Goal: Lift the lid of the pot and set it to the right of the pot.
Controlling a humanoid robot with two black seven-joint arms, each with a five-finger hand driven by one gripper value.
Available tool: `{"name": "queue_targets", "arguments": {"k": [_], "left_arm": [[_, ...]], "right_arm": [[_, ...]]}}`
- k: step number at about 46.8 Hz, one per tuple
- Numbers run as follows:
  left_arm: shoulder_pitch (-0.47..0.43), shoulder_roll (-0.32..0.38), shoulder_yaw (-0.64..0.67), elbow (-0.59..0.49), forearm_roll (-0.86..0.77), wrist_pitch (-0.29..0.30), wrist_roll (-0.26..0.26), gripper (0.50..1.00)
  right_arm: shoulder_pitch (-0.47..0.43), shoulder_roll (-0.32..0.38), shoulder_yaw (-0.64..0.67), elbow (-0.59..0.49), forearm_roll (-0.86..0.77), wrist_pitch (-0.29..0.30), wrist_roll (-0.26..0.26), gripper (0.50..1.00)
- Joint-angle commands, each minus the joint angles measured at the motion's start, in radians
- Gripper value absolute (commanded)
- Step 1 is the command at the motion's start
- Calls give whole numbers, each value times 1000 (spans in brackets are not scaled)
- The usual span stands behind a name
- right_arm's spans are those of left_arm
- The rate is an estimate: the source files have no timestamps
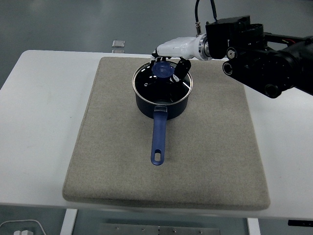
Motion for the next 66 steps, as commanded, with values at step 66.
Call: {"name": "queue_targets", "arguments": {"k": [66], "left_arm": [[0,0,0,0,0,0,0,1000]], "right_arm": [[62,-18,-1,-1,6,33,-6,500]]}}
